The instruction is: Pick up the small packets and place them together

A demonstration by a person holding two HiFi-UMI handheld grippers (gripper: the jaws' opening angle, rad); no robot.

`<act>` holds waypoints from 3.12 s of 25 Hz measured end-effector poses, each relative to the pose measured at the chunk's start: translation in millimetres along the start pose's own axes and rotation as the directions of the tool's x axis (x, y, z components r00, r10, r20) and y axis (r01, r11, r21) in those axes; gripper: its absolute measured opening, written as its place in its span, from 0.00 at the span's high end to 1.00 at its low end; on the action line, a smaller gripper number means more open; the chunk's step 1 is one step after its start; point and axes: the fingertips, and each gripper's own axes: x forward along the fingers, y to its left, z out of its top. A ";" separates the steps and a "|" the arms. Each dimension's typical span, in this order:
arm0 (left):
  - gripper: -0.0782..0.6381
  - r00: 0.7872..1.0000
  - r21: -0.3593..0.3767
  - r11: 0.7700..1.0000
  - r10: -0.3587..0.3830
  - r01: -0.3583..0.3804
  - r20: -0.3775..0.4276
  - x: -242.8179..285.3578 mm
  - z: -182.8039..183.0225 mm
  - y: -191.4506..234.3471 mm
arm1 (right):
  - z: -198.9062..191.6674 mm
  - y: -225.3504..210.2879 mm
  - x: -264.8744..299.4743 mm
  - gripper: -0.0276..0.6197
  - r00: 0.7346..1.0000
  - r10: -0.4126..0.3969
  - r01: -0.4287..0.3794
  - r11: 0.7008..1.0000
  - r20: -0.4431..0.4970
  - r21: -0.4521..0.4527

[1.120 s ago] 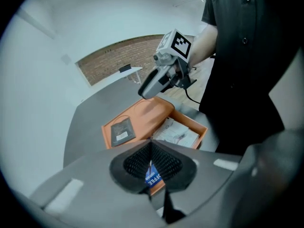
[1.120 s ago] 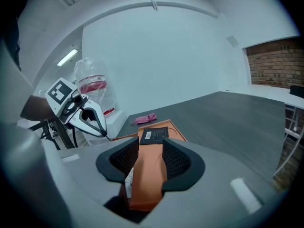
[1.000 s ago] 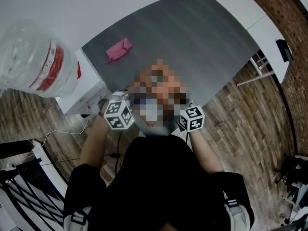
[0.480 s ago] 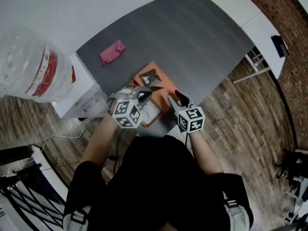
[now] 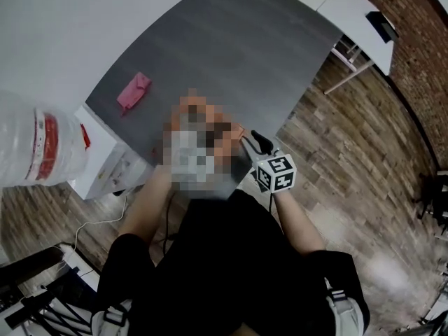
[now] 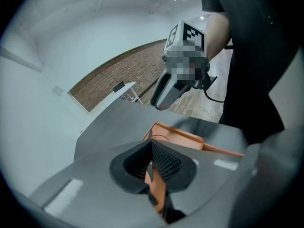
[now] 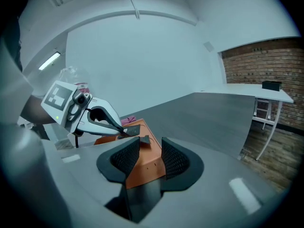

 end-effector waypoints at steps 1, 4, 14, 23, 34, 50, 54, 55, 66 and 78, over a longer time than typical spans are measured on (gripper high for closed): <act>0.89 1.000 0.017 1.000 -0.015 0.015 -0.013 2.9 -1.4 -4.2 | -0.8 -1.5 -2.1 0.73 1.000 -0.007 0.007 1.000 0.003 0.007; 0.89 0.997 0.039 0.998 -0.046 0.048 -0.056 10.9 -8.7 -16.8 | -3.9 -4.9 -6.9 0.73 1.000 -0.019 0.019 1.000 0.008 0.025; 0.75 0.990 -0.052 0.992 -0.115 0.111 -0.078 24.9 -20.7 -40.3 | -14.6 -3.9 -9.7 0.73 1.000 -0.025 0.025 0.999 -0.009 0.033; 0.52 0.983 -0.150 0.973 -0.181 0.175 -0.024 16.7 -17.0 -50.7 | -10.1 4.7 -3.7 0.73 1.000 -0.006 0.006 1.000 -0.010 0.008; 0.53 0.995 -0.277 0.957 -0.095 0.092 0.000 -16.0 -38.7 -39.5 | 6.0 22.9 9.8 0.73 0.999 0.053 -0.053 0.997 -0.012 -0.049; 0.59 0.987 -0.431 0.900 -0.006 -0.066 -0.162 -52.3 -118.1 -47.9 | 13.1 71.6 49.2 0.73 0.977 0.200 -0.209 0.967 -0.080 -0.146; 0.59 0.969 -0.330 0.944 -0.063 -0.021 -0.240 -39.5 -135.3 -55.0 | 10.8 72.2 50.4 0.73 0.976 0.200 -0.211 0.967 -0.086 -0.142; 0.59 0.963 -0.295 0.955 -0.083 0.003 -0.258 -36.0 -139.6 -57.1 | 10.3 71.1 50.5 0.73 0.977 0.197 -0.207 0.968 -0.085 -0.139; 0.69 0.893 -0.173 0.964 -0.254 0.202 -0.372 -14.0 -173.0 -73.5 | 5.9 47.3 41.6 0.73 0.985 0.163 -0.166 0.984 -0.061 -0.058; 0.82 0.865 -0.068 0.962 -0.269 0.265 -0.424 -6.6 -181.0 -71.2 | 3.9 43.6 43.1 0.74 0.985 0.159 -0.161 0.987 -0.061 -0.031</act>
